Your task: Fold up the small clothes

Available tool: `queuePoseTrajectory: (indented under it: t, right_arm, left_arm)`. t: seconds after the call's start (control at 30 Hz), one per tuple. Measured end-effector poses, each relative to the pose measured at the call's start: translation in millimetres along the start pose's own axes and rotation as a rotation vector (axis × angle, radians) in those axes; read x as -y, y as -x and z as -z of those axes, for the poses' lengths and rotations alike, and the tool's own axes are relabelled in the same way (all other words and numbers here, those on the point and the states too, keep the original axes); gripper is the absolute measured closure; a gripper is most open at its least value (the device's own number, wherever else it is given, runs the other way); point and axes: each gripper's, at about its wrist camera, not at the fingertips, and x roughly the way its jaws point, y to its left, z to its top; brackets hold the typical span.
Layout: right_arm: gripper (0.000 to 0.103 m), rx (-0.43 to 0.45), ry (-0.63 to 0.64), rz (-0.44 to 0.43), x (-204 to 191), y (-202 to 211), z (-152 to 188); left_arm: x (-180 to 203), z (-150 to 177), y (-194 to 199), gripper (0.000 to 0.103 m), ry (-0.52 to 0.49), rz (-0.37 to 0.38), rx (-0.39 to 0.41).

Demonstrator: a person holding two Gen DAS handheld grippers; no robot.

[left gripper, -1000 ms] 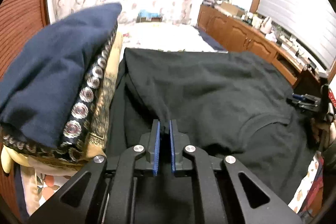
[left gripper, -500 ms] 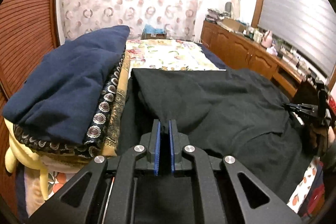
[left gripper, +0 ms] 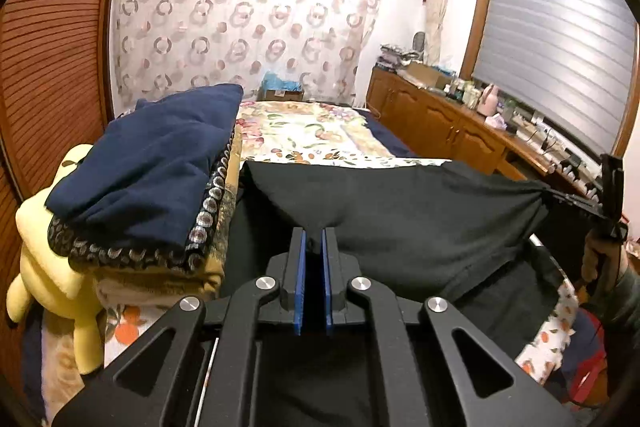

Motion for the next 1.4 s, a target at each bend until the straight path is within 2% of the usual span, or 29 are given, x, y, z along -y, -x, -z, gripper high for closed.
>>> queuePoseTrajectory:
  t: [0.3, 0.47, 0.57, 0.67, 0.77, 0.87, 0.9, 0.93, 1.03, 1.07, 1.1, 1.13, 1.2, 1.33, 1.4]
  right_arm:
    - [0.095, 0.013, 0.024, -0.030, 3.0, 41.0, 13.5]
    - [0.095, 0.020, 0.022, -0.045, 2.1, 54.7, 22.1]
    - [0.095, -0.014, 0.030, -0.040, 3.9, 48.4, 30.1]
    - [0.095, -0.079, 0.029, -0.029, 9.0, 28.1, 41.5]
    - [0.095, -0.144, 0.011, -0.040, 12.9, 7.0, 52.7]
    - [0.094, -0.170, 0.030, -0.016, 11.0, -5.4, 55.3]
    - [0.094, -0.170, 0.036, -0.011, 10.9, -7.5, 54.3]
    - [0.089, -0.167, 0.040, -0.007, 11.2, -9.4, 52.6]
    - [0.086, -0.156, 0.051, 0.013, 8.3, -10.4, 48.0]
    - [0.086, -0.151, 0.054, 0.019, 8.3, -12.2, 45.5]
    - [0.085, -0.145, 0.058, 0.021, 3.9, -10.1, 44.9]
    - [0.083, -0.142, 0.061, 0.023, 2.2, -9.4, 44.1]
    - [0.073, -0.131, 0.070, 0.034, -4.8, -5.0, 46.6]
    - [0.061, -0.116, 0.089, 0.032, -12.8, -7.5, 49.9]
    - [0.058, -0.110, 0.097, 0.024, -16.6, -9.7, 52.5]
  left_arm:
    - [8.9, 15.0, 41.8, 0.095, -0.013, 0.026, 0.027]
    - [8.0, 26.7, 59.0, 0.095, -0.008, 0.012, 0.026]
    - [5.0, 40.9, 55.9, 0.095, -0.007, -0.013, -0.016]
    - [1.2, 60.0, 40.0, 0.095, -0.004, -0.036, -0.100]
    - [-1.3, 74.7, 28.5, 0.095, 0.015, -0.040, -0.144]
    - [-3.1, 82.0, 24.1, 0.091, 0.020, -0.034, -0.170]
    - [-3.7, 82.7, 24.0, 0.087, 0.018, -0.038, -0.176]
    - [-3.6, 83.4, 23.4, 0.078, 0.013, -0.047, -0.180]
    - [-5.0, 85.2, 24.5, 0.058, 0.004, -0.069, -0.176]
    - [-6.1, 85.3, 25.8, 0.056, 0.006, -0.068, -0.175]
    - [-6.9, 85.1, 26.3, 0.048, 0.009, -0.067, -0.176]
    - [-8.6, 86.2, 26.1, 0.035, 0.012, -0.069, -0.177]
    - [-9.5, 88.2, 25.5, 0.023, 0.015, -0.075, -0.175]
    - [-11.2, 91.5, 19.0, 0.023, 0.025, -0.090, -0.193]
    - [-12.7, 91.8, 17.0, 0.023, 0.029, -0.097, -0.200]
